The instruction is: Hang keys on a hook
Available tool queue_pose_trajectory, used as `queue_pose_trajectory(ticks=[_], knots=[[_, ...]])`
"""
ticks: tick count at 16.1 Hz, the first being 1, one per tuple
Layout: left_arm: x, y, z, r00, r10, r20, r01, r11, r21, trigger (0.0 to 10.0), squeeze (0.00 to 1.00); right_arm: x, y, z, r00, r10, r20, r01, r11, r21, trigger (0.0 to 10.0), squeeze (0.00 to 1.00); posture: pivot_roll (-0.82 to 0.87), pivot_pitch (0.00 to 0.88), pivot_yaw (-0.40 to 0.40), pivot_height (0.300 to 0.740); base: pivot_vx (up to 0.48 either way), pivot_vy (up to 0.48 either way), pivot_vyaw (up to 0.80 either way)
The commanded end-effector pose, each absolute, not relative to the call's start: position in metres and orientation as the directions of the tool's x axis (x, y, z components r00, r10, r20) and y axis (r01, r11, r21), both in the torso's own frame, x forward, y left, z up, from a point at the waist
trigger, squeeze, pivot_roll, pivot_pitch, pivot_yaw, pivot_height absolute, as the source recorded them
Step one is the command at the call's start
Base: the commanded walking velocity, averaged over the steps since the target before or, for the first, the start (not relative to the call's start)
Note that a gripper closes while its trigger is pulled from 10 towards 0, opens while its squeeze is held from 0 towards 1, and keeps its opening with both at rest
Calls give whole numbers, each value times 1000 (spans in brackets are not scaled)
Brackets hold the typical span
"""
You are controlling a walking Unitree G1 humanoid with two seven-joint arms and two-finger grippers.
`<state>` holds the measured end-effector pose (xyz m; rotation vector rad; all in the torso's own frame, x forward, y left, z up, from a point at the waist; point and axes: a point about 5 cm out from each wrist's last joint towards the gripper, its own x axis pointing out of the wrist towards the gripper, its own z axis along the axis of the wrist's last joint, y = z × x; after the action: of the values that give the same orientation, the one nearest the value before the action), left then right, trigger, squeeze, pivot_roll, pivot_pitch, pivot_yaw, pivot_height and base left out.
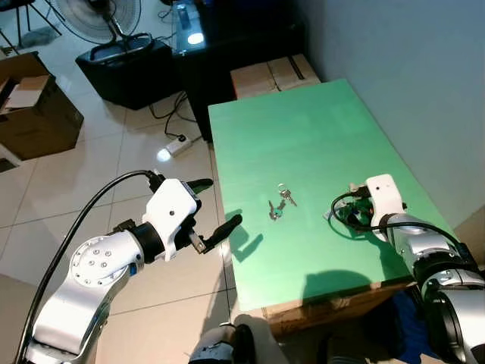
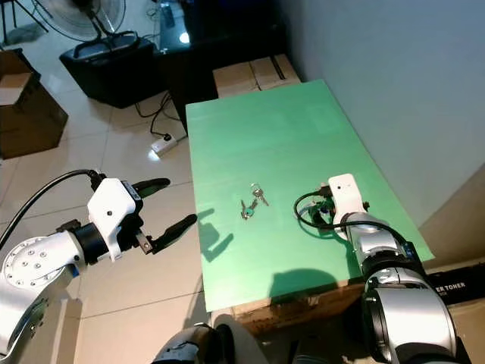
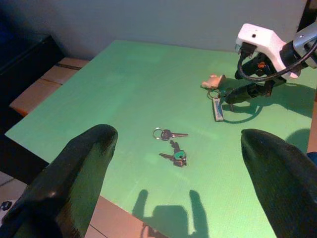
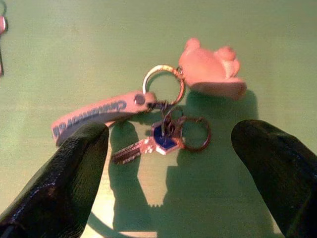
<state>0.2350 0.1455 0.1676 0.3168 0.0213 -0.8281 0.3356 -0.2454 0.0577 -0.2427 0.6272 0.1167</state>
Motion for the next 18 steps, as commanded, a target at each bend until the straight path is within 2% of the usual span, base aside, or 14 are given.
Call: queue_pose_trajectory(ticks=[1, 6, 7, 8, 9, 12, 13, 14, 18], knots=[[232, 151, 170, 687, -711, -151, 720, 638, 275, 10000, 0, 338, -240, 59, 799, 49, -600, -201, 961, -189, 10000, 1000, 164, 214, 174, 740, 0, 0, 0], [232, 155, 173, 684, -709, -172, 724, 633, 274, 10000, 0, 342, -232, 60, 827, 48, -561, -199, 957, -212, 10000, 1000, 190, 244, 198, 740, 0, 0, 0], [231, 156, 174, 681, -710, -179, 727, 629, 274, 10000, 0, 341, -231, 58, 825, 52, -563, -207, 954, -216, 10000, 937, 200, 252, 207, 740, 0, 0, 0], [230, 157, 174, 677, -712, -187, 732, 624, 273, 10000, 0, 341, -228, 57, 822, 65, -565, -219, 953, -210, 10000, 643, 208, 257, 212, 740, 0, 0, 0], [229, 157, 174, 672, -714, -195, 737, 618, 276, 10000, 0, 341, -224, 57, 823, 89, -561, -238, 951, -198, 10000, 0, 219, 262, 217, 740, 0, 0, 0], [228, 161, 176, 676, -708, -203, 733, 621, 278, 10000, 0, 343, -213, 56, 822, 133, -553, -278, 943, -186, 10000, 0, 235, 270, 218, 740, 0, 0, 0], [227, 162, 176, 677, -706, -207, 733, 622, 276, 10000, 0, 342, -211, 54, 818, 138, -558, -284, 941, -183, 5804, 0, 235, 270, 218, 740, 0, 0, 0], [225, 161, 175, 677, -706, -209, 733, 623, 271, 10000, 0, 338, -207, 48, 799, 150, -582, -307, 934, -181, 0, 0, 234, 271, 212, 740, 0, 0, 0], [222, 161, 173, 672, -709, -214, 739, 622, 259, 10000, 0, 331, -212, 39, 773, 139, -620, -314, 932, -183, 0, 0, 226, 276, 212, 740, 0, 0, 0]])
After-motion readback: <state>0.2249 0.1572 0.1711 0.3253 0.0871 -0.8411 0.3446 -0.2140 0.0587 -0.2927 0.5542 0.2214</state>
